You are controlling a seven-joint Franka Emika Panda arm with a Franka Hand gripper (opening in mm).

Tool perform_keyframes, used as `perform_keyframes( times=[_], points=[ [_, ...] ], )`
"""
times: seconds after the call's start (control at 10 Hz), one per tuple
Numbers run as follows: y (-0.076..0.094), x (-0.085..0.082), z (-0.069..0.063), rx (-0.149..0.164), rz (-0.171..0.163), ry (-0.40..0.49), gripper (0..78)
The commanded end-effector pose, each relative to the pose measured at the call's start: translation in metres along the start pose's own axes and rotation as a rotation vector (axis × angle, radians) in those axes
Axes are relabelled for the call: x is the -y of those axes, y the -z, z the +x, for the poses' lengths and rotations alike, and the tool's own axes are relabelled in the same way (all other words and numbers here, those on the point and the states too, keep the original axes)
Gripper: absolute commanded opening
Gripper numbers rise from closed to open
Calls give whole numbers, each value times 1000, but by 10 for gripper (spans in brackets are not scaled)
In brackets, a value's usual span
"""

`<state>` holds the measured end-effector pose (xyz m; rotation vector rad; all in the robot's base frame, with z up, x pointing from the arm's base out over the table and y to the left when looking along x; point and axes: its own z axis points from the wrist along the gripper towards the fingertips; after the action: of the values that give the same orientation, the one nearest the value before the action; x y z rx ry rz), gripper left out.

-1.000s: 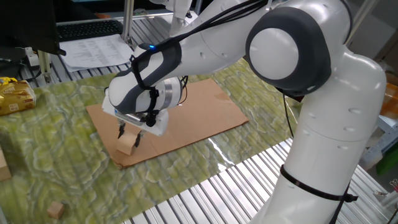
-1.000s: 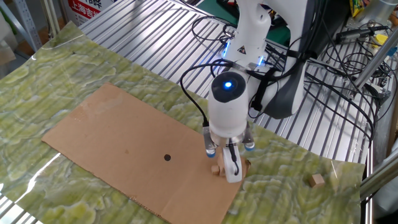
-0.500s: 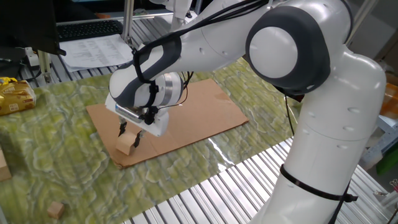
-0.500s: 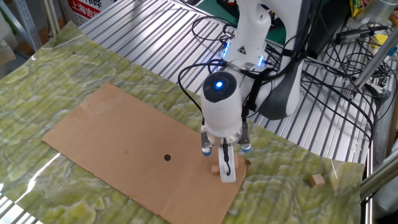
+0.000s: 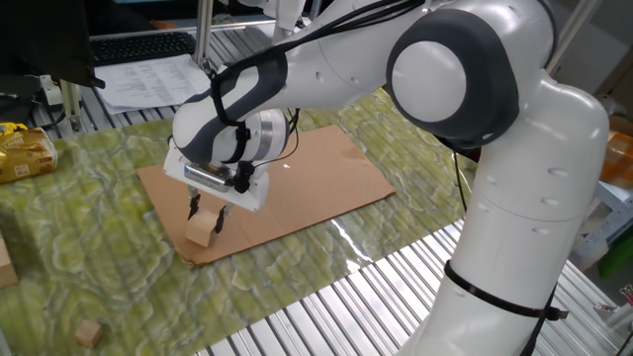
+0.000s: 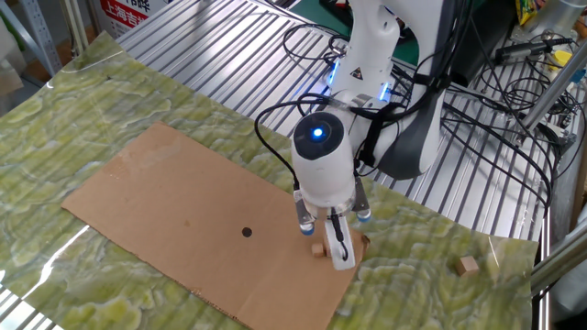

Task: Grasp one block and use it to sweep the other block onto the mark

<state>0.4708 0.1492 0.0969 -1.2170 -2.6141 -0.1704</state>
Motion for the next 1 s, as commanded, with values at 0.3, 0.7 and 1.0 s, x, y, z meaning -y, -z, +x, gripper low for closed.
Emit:
perform_keyframes(
  times=[0.3,0.7,1.0],
  points=[
    [21,-21,-26,4,0,-52,11],
    [29,-27,-64,20,3,-115,11],
    [24,-25,-77,6,-30,-167,11]
  ],
)
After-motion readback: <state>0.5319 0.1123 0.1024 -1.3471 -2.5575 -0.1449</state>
